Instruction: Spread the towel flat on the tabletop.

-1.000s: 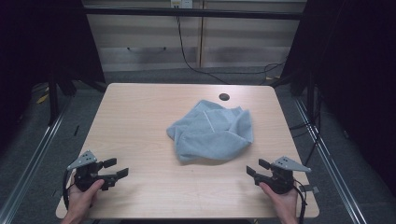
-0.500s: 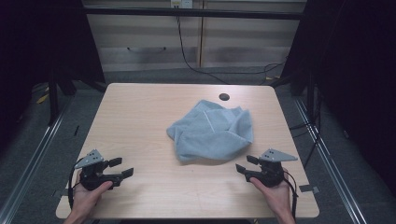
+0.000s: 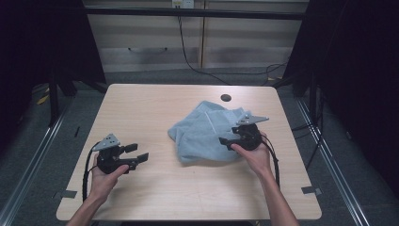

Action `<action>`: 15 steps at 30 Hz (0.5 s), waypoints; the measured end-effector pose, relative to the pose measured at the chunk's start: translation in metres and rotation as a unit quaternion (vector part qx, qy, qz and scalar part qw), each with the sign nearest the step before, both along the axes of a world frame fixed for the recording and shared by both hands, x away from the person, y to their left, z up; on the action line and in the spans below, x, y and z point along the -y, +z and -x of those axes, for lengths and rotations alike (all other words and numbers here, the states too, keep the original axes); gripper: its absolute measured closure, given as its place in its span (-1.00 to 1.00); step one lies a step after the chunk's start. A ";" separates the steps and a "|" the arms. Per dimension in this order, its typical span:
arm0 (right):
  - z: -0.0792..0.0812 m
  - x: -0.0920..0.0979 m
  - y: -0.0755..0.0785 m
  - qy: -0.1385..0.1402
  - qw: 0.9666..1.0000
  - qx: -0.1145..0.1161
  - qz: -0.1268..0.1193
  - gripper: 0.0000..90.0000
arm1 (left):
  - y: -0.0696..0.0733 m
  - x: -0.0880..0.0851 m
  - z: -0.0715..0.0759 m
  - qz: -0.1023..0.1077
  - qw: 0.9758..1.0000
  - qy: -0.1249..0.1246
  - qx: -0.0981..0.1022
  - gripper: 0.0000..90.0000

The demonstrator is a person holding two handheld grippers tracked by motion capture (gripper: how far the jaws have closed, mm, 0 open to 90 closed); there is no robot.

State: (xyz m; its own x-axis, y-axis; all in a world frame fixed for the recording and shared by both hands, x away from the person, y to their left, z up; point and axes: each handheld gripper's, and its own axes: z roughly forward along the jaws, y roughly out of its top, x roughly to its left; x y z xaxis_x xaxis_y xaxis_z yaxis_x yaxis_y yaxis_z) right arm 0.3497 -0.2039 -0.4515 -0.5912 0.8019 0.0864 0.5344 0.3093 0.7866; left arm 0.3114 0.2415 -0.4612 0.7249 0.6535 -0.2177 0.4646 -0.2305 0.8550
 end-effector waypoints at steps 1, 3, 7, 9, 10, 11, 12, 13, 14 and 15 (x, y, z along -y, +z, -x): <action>0.000 0.000 0.000 0.000 1.000 0.000 0.000 -0.40 | -0.002 0.000 0.001 -0.007 1.000 -0.001 0.001 -0.28; -0.007 -0.001 -0.009 -0.004 1.000 -0.012 0.012 -0.46 | -0.006 -0.003 0.003 -0.009 1.000 0.004 -0.005 -0.28; -0.019 0.002 -0.029 -0.014 0.999 -0.044 0.013 -0.48 | -0.011 -0.009 0.002 -0.016 1.000 0.010 -0.012 -0.29; -0.020 0.002 -0.038 -0.014 0.998 -0.053 0.003 -0.33 | -0.012 -0.010 0.002 -0.015 1.000 0.012 -0.012 -0.29; -0.019 0.001 -0.046 -0.018 0.998 -0.066 -0.003 -0.24 | -0.012 -0.010 0.002 -0.014 1.000 0.013 -0.012 -0.29; -0.019 0.001 -0.046 -0.018 0.998 -0.066 -0.003 -0.24 | -0.012 -0.010 0.002 -0.015 1.000 0.012 -0.012 -0.29; -0.015 0.000 -0.051 -0.016 0.998 -0.062 -0.015 0.00 | -0.012 -0.010 0.002 -0.015 1.000 0.012 -0.012 -0.29; -0.015 0.000 -0.051 -0.016 0.998 -0.062 -0.015 0.00 | -0.012 -0.010 0.002 -0.014 1.000 0.013 -0.012 -0.29; -0.013 -0.001 -0.052 -0.013 0.998 -0.057 -0.010 0.06 | -0.012 -0.010 0.002 -0.015 1.000 0.011 -0.012 -0.29; -0.009 -0.004 -0.053 -0.006 0.998 -0.057 -0.009 0.17 | -0.012 -0.010 0.002 -0.016 1.000 0.010 -0.011 -0.29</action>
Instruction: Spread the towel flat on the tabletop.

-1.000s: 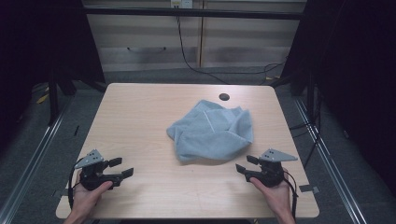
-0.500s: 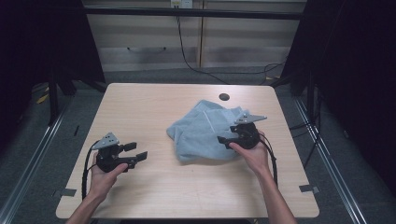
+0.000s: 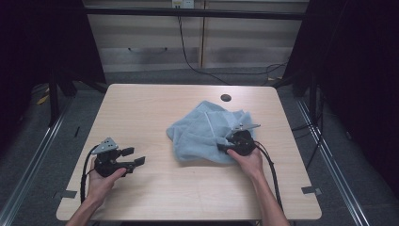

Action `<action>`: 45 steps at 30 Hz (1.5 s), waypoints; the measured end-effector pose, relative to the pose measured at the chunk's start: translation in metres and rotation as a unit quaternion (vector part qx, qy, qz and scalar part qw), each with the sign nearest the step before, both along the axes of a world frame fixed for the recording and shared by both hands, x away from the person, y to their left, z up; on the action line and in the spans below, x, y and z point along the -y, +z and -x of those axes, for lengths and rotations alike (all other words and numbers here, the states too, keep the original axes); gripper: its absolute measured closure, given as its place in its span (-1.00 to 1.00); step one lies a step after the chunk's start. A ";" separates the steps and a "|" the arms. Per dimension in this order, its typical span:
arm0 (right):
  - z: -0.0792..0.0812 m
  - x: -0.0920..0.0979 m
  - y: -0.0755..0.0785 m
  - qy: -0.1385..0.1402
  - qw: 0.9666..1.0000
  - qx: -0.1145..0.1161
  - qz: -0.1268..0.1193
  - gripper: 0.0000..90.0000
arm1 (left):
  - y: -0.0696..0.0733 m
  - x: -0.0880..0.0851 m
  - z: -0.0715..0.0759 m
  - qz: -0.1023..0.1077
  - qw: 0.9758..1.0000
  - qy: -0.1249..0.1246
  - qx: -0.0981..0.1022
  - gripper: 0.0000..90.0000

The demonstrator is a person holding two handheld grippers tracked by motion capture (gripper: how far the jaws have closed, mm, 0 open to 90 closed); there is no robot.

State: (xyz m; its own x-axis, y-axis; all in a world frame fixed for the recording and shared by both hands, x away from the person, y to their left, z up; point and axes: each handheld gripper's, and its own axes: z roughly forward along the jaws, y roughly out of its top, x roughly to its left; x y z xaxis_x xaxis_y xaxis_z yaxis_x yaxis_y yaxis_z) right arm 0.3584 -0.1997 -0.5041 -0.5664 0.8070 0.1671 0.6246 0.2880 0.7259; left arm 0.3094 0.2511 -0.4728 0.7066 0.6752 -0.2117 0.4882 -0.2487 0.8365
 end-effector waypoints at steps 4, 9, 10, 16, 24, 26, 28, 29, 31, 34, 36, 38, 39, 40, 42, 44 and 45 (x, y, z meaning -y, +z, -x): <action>0.015 -0.014 0.001 0.036 0.999 -0.001 0.008 0.35 | -0.001 0.000 -0.001 -0.003 1.000 0.002 0.000 -0.29; 0.033 -0.032 -0.001 0.075 0.997 0.002 -0.008 0.40 | -0.001 -0.002 -0.003 -0.004 1.000 0.009 -0.002 -0.29; 0.039 -0.037 -0.001 0.089 0.996 0.001 -0.009 0.41 | -0.001 -0.003 -0.003 -0.003 1.000 0.009 -0.003 -0.29; 0.065 -0.055 -0.001 0.141 0.990 -0.001 -0.017 0.41 | -0.005 -0.004 -0.004 -0.008 1.000 0.006 -0.012 -0.30; 0.099 -0.059 -0.001 0.166 0.986 0.004 -0.026 0.37 | -0.026 0.025 0.001 -0.065 0.996 -0.057 -0.039 -0.28; 0.100 -0.058 -0.001 0.161 0.986 0.002 -0.032 0.34 | -0.031 0.033 0.003 -0.092 0.993 -0.065 -0.037 -0.17; 0.102 -0.054 0.001 0.152 0.988 0.010 -0.028 0.30 | -0.030 0.037 0.005 -0.098 0.992 -0.074 -0.031 0.41; 0.102 -0.054 0.001 0.152 0.988 0.010 -0.028 0.30 | -0.029 0.038 0.006 -0.100 0.991 -0.082 -0.033 0.41; 0.103 -0.051 0.004 0.145 0.989 0.021 -0.016 0.35 | -0.027 0.040 0.007 -0.107 0.990 -0.088 -0.031 0.66; 0.106 -0.042 0.013 0.134 0.990 0.036 -0.017 0.47 | -0.026 0.037 0.008 -0.096 0.991 -0.090 -0.038 0.81; 0.110 -0.034 0.019 0.122 0.991 0.047 -0.019 0.53 | -0.025 0.034 0.008 -0.087 0.991 -0.089 -0.042 0.84; 0.112 -0.030 0.020 0.118 0.992 0.049 -0.018 0.54 | -0.023 0.032 0.011 -0.079 0.992 -0.090 -0.044 0.84; 0.114 -0.027 0.022 0.111 0.992 0.050 -0.018 0.54 | -0.021 0.032 0.014 -0.075 0.991 -0.097 -0.046 0.84; 0.118 -0.021 0.023 0.102 0.993 0.052 -0.023 0.53 | -0.020 0.032 0.016 -0.071 0.991 -0.098 -0.048 0.84; 0.122 -0.013 0.023 0.094 0.994 0.050 -0.029 0.54 | -0.018 0.034 0.022 -0.068 0.991 -0.106 -0.052 0.84; 0.128 -0.006 0.024 0.083 0.995 0.053 -0.026 0.53 | -0.017 0.035 0.029 -0.069 0.990 -0.113 -0.052 0.84; 0.132 -0.001 0.024 0.078 0.995 0.050 -0.029 0.51 | -0.017 0.035 0.030 -0.068 0.990 -0.114 -0.054 0.84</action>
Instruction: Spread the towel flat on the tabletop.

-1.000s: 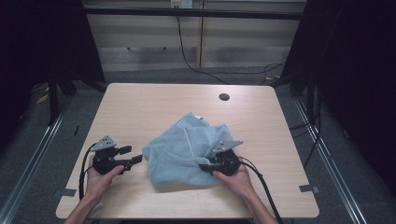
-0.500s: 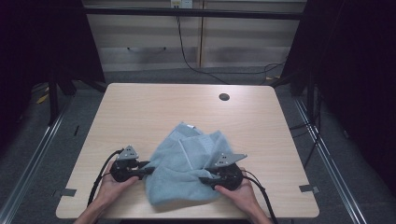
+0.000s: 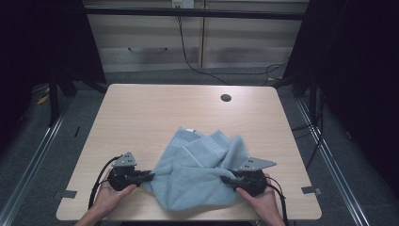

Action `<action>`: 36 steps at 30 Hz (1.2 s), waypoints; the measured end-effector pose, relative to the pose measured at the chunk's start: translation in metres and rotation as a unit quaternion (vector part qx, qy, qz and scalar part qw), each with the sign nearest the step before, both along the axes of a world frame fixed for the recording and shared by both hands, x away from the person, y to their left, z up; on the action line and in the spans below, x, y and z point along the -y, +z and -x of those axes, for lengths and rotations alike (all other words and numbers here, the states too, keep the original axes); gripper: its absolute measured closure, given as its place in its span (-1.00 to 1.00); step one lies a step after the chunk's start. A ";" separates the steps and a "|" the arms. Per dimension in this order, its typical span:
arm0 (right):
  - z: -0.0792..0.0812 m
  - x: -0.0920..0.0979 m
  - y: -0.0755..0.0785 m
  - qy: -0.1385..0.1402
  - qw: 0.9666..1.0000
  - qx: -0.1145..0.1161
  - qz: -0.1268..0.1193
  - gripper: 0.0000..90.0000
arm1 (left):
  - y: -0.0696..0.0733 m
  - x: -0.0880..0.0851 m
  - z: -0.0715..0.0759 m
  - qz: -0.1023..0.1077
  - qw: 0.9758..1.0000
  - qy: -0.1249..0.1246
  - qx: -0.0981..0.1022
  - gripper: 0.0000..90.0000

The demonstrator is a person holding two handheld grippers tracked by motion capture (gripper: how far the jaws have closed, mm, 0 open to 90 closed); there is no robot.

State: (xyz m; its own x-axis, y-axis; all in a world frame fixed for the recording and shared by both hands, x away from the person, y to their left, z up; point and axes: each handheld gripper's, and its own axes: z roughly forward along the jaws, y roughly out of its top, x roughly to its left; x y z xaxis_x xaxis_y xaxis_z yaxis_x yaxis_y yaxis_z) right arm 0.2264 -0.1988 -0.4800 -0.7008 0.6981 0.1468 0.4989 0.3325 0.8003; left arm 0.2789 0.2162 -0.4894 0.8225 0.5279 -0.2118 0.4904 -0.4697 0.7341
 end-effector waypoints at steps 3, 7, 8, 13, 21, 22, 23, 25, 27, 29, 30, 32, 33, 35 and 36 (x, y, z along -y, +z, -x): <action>0.012 0.010 -0.001 -0.005 1.000 -0.007 0.003 0.51 | 0.003 -0.004 0.008 0.011 1.000 -0.005 -0.009 0.85; 0.031 0.028 0.000 -0.016 1.000 -0.019 0.003 0.50 | 0.001 -0.010 0.022 0.012 1.000 -0.010 -0.019 0.85; 0.040 0.034 0.001 -0.020 1.000 -0.021 -0.003 0.43 | 0.000 -0.013 0.025 0.015 0.999 -0.014 -0.026 0.82; 0.042 0.039 0.017 -0.025 0.999 -0.005 -0.023 0.27 | 0.003 -0.022 0.036 0.043 0.998 -0.022 -0.039 0.69; -0.033 0.009 0.030 -0.020 0.999 0.001 -0.028 0.08 | 0.019 -0.017 -0.007 0.066 0.998 0.021 -0.011 0.41; -0.047 0.002 0.027 -0.020 0.999 -0.004 -0.025 0.07 | 0.018 -0.016 -0.014 0.067 0.997 0.030 -0.012 0.38; -0.055 -0.002 0.026 -0.020 1.000 -0.005 -0.021 0.06 | 0.017 -0.015 -0.021 0.066 0.997 0.041 -0.010 0.35; -0.076 -0.012 0.018 -0.021 0.999 -0.023 -0.019 0.02 | 0.010 -0.010 -0.041 0.058 0.997 0.055 -0.020 0.29; -0.097 -0.024 0.005 -0.029 0.998 -0.052 0.005 -0.06 | 0.003 -0.004 -0.055 0.046 0.996 0.073 -0.027 0.12; -0.102 -0.027 0.000 -0.035 0.997 -0.060 0.014 -0.10 | -0.006 0.002 -0.067 0.048 0.994 0.089 -0.033 0.09; -0.105 -0.028 -0.004 -0.043 0.997 -0.062 0.020 -0.14 | -0.010 0.004 -0.071 0.046 0.994 0.094 -0.036 0.03; -0.105 -0.028 -0.011 -0.063 0.995 -0.067 0.022 -0.21 | -0.013 0.012 -0.076 0.028 0.994 0.095 -0.040 -0.15; -0.105 -0.028 -0.011 -0.063 0.995 -0.067 0.022 -0.21 | -0.014 0.014 -0.077 0.024 0.995 0.094 -0.035 -0.15; -0.103 -0.028 -0.012 -0.063 0.995 -0.067 0.038 -0.21 | -0.014 0.020 -0.078 0.033 0.995 0.087 -0.035 -0.16; -0.101 -0.029 -0.014 -0.066 0.994 -0.069 0.043 -0.22 | -0.015 0.025 -0.077 0.027 0.996 0.085 -0.031 -0.18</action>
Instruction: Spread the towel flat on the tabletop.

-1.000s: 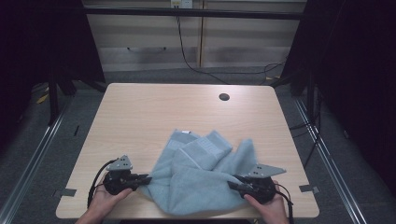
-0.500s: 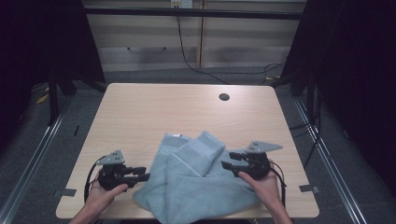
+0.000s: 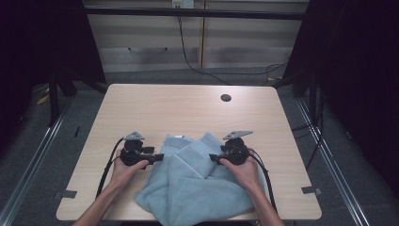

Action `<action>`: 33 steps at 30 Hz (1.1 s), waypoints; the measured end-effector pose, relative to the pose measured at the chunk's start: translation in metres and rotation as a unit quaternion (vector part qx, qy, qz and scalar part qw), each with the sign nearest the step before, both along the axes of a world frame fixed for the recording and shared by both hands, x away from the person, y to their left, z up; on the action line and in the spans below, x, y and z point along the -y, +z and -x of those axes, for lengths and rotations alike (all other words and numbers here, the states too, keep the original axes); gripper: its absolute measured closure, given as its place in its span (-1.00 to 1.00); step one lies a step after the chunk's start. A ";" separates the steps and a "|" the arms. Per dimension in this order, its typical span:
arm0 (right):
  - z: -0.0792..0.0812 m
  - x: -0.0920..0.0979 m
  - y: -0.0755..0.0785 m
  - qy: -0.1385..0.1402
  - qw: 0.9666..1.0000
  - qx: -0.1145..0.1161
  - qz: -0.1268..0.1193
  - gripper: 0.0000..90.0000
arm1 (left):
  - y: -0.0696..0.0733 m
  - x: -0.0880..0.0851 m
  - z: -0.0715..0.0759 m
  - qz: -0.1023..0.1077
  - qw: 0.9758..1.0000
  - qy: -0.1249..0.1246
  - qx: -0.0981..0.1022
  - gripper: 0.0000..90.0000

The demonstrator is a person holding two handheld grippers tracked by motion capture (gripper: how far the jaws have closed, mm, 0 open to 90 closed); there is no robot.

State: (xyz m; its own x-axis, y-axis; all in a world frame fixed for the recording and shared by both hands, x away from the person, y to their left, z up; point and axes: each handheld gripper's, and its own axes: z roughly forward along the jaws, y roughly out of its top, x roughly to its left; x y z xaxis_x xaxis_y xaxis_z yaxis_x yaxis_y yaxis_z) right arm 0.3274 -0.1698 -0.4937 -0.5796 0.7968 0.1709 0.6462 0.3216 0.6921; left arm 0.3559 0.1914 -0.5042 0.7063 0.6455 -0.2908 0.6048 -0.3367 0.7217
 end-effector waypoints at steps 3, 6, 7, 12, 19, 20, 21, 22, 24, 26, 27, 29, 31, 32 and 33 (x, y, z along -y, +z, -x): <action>0.002 -0.001 -0.005 0.001 1.000 0.004 0.004 -0.22 | -0.001 0.009 0.003 -0.023 1.000 0.000 0.015 -0.23; 0.000 -0.004 -0.007 0.000 1.000 0.012 0.019 -0.09 | -0.002 0.014 0.004 -0.038 0.999 -0.004 0.032 -0.16; -0.001 -0.005 -0.008 -0.001 1.000 0.017 0.023 -0.01 | -0.002 0.015 0.004 -0.044 0.998 -0.012 0.040 0.00; -0.010 -0.005 -0.009 -0.007 1.000 0.017 0.010 0.54 | 0.000 0.025 0.004 -0.058 0.997 -0.020 0.056 0.75; -0.028 0.002 -0.011 -0.019 0.998 0.027 -0.052 0.58 | 0.011 0.005 0.000 0.013 0.998 0.011 0.054 0.84; -0.029 0.002 -0.011 -0.019 0.998 0.029 -0.056 0.57 | 0.015 0.003 0.001 0.022 0.998 0.010 0.059 0.84; -0.029 0.002 -0.009 -0.020 0.998 0.032 -0.059 0.56 | 0.018 0.001 0.003 0.028 0.998 0.009 0.061 0.84; -0.029 0.001 -0.006 -0.019 0.997 0.034 -0.059 0.55 | 0.020 0.000 0.004 0.032 0.997 0.013 0.063 0.84; -0.028 0.003 -0.002 -0.017 0.997 0.040 -0.061 0.58 | 0.024 -0.005 0.006 0.044 0.997 0.013 0.065 0.84; -0.023 0.007 0.003 -0.017 0.997 0.049 -0.064 0.71 | 0.030 -0.012 0.009 0.057 0.996 0.018 0.066 0.84; -0.021 0.009 0.007 -0.019 0.996 0.056 -0.065 0.74 | 0.033 -0.014 0.011 0.064 0.995 0.017 0.068 0.84; -0.016 0.011 0.012 -0.016 0.996 0.063 -0.068 0.78 | 0.038 -0.017 0.015 0.072 0.995 0.015 0.074 0.84; -0.005 0.018 0.022 -0.024 0.994 0.086 -0.064 1.00 | 0.046 -0.021 0.020 0.085 0.993 0.019 0.083 0.84; -0.005 0.018 0.022 -0.024 0.994 0.086 -0.064 1.00 | 0.049 -0.025 0.022 0.088 0.992 0.020 0.087 0.84; -0.001 0.023 0.026 -0.028 0.993 0.088 -0.073 1.00 | 0.051 -0.028 0.024 0.089 0.992 0.021 0.089 0.84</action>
State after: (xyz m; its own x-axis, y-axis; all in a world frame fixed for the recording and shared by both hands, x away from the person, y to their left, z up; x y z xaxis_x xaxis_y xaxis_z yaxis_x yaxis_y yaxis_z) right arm 0.3287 -0.1932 -0.4677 -0.5654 0.8034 0.1868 0.5260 0.1767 0.8319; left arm 0.3321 0.2199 -0.4529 0.7304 0.6248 -0.2759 0.4728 -0.1710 0.8644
